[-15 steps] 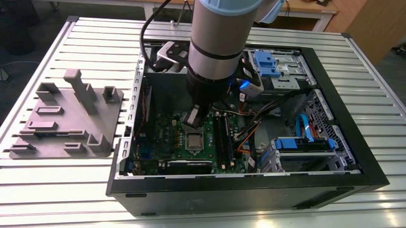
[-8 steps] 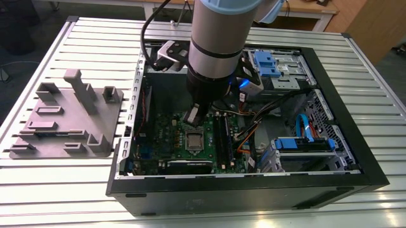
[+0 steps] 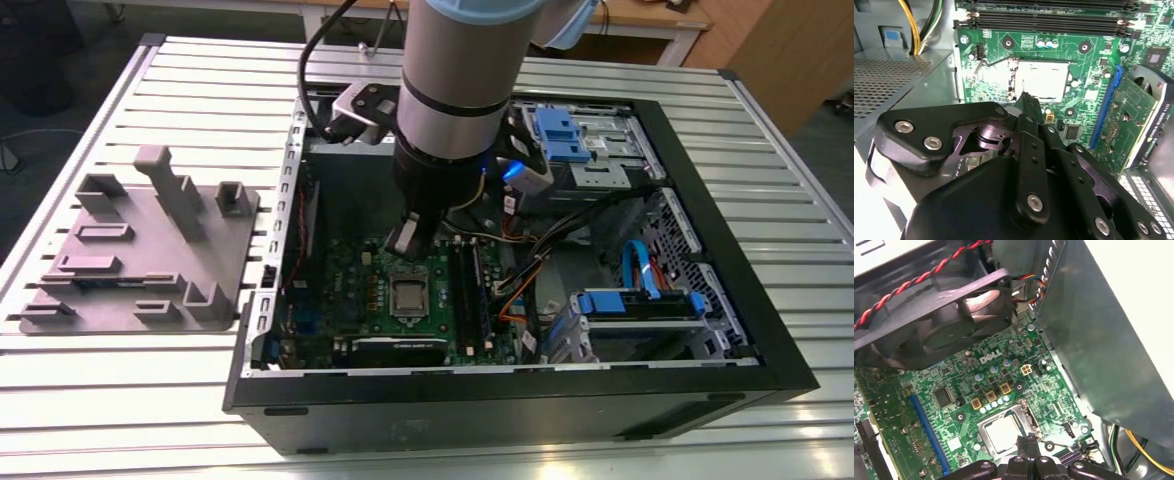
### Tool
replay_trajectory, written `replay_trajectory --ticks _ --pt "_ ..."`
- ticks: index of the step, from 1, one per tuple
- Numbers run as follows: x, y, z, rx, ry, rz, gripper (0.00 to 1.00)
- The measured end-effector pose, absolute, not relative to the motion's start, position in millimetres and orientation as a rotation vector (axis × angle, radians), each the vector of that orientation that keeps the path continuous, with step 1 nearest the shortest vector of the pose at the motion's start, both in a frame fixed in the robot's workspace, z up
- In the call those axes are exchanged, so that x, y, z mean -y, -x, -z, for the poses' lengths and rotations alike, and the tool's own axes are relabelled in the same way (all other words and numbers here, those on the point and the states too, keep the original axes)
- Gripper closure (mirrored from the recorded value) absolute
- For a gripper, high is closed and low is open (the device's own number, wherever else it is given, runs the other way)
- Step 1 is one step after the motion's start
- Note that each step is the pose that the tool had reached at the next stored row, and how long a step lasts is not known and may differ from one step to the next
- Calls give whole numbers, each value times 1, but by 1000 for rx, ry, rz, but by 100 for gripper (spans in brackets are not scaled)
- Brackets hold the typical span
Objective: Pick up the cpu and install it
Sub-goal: 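Install the first cpu locking lever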
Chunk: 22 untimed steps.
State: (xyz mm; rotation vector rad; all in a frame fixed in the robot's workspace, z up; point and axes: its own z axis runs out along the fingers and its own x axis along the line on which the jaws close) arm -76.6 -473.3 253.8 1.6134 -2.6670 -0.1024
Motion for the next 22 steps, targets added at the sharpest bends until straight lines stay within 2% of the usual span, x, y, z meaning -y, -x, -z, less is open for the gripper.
replay_trajectory --ticks 22 --pt "442 67 -255 2669 -1615 110 90"
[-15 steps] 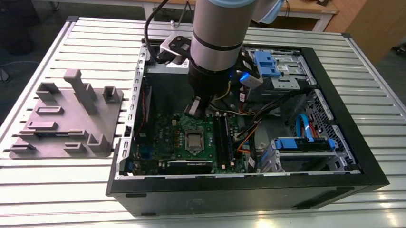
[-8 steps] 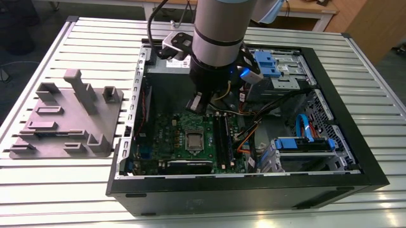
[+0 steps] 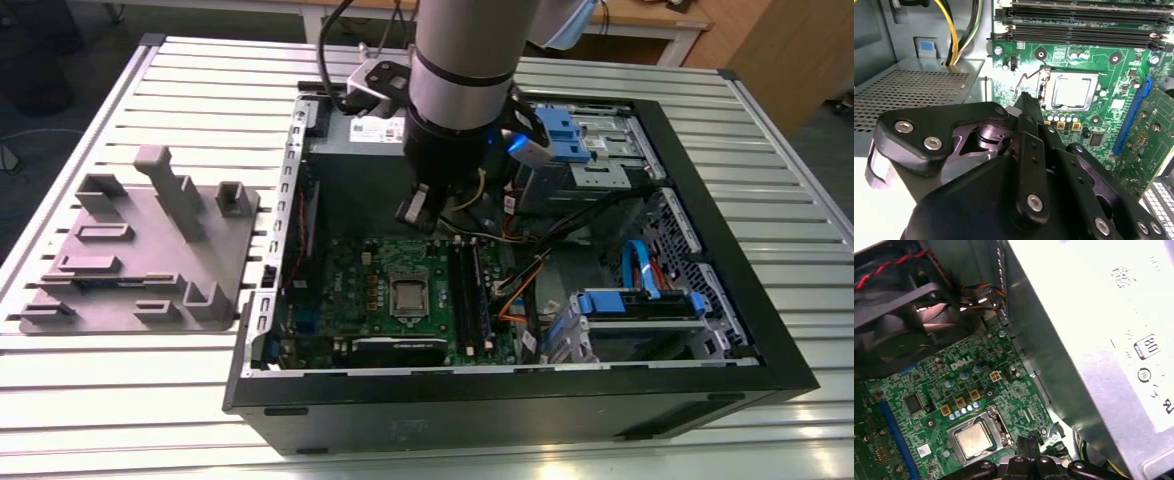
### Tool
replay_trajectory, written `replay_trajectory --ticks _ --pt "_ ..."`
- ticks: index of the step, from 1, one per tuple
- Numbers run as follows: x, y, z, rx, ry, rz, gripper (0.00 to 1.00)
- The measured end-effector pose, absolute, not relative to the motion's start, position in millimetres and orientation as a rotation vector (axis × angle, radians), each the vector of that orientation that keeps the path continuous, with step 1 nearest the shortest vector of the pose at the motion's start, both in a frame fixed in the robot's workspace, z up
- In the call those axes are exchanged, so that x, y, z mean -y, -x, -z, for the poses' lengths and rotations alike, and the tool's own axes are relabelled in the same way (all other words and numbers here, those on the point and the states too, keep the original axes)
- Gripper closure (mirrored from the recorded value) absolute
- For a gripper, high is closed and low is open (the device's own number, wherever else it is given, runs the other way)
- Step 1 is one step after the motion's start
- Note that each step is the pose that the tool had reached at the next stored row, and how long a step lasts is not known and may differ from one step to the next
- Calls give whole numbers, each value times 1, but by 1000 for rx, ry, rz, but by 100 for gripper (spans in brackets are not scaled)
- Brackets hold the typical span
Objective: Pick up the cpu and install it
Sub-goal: 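Install the first cpu locking lever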
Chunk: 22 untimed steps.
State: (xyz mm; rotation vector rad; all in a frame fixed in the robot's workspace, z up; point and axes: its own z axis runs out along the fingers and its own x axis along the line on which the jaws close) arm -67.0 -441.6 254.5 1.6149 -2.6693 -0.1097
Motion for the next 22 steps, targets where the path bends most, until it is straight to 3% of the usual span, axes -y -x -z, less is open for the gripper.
replay_trajectory --ticks 22 --pt "429 57 -252 2672 -1617 119 90"
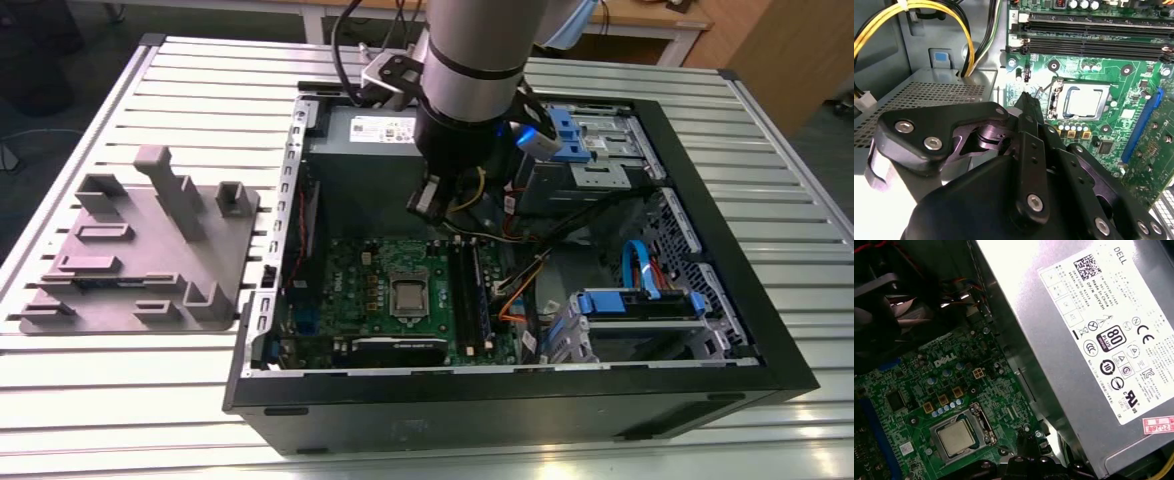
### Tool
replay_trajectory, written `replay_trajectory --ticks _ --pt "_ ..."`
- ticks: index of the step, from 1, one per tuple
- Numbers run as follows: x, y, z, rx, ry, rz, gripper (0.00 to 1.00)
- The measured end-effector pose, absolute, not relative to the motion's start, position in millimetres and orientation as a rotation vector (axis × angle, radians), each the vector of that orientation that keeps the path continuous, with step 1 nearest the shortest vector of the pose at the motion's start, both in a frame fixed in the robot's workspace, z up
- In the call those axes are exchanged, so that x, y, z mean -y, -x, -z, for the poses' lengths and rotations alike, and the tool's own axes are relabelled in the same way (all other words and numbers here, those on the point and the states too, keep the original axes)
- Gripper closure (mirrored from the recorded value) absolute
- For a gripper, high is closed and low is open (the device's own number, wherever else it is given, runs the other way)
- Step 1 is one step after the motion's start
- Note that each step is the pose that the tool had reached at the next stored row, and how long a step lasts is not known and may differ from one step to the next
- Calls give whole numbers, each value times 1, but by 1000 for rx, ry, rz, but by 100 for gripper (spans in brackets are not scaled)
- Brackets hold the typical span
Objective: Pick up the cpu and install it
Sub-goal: 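Install the first cpu locking lever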
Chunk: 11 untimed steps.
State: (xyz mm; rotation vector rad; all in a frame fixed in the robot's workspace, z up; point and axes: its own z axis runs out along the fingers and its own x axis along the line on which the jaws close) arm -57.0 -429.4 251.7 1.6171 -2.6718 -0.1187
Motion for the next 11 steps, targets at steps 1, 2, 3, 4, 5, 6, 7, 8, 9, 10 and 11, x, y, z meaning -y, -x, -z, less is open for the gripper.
replay_trajectory --ticks 1,2,3,4,5,6,7,8,9,10,11 --pt "429 57 -251 2672 -1617 119 90" --pt "429 57 -250 2672 -1617 119 90" --pt "429 57 -248 2672 -1617 119 90" --pt "429 57 -247 2672 -1617 120 90" --pt "428 57 -247 2672 -1617 120 90" --pt "428 57 -246 2672 -1618 121 90" --pt "427 57 -246 2673 -1618 122 90" --pt "427 57 -245 2673 -1618 123 90" --pt "427 57 -245 2673 -1619 123 90" --pt "427 57 -244 2673 -1618 123 90" --pt "427 57 -243 2673 -1618 123 90"
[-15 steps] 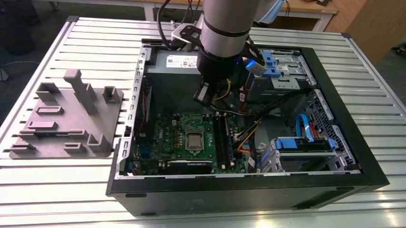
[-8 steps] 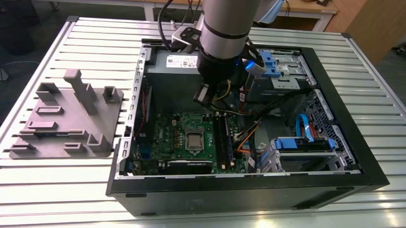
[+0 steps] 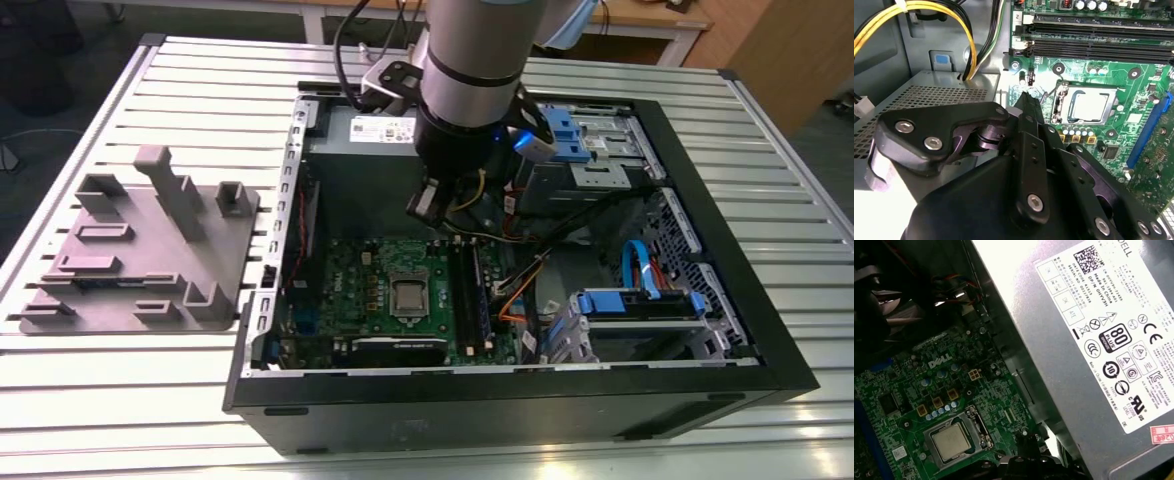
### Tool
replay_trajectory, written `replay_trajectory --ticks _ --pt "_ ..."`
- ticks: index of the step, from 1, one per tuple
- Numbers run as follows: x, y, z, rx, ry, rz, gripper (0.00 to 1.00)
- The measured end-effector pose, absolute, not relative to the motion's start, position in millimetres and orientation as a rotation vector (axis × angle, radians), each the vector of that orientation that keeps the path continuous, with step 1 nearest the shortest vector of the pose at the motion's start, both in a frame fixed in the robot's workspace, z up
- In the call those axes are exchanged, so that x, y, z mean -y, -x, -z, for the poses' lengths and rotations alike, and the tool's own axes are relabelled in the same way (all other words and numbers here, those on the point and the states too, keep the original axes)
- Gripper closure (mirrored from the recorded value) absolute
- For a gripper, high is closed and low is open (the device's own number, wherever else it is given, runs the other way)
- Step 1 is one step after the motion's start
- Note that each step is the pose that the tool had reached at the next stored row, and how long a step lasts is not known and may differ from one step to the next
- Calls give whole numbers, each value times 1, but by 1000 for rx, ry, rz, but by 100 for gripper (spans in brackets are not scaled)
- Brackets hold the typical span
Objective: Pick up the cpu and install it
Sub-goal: 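Install the first cpu locking lever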
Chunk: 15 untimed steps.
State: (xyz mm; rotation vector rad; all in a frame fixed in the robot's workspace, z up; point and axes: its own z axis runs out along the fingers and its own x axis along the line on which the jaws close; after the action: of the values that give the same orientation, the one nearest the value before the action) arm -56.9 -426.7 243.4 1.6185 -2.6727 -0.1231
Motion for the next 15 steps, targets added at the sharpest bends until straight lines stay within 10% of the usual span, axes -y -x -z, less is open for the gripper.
replay_trajectory --ticks 15 --pt "445 57 -242 2673 -1618 123 90"
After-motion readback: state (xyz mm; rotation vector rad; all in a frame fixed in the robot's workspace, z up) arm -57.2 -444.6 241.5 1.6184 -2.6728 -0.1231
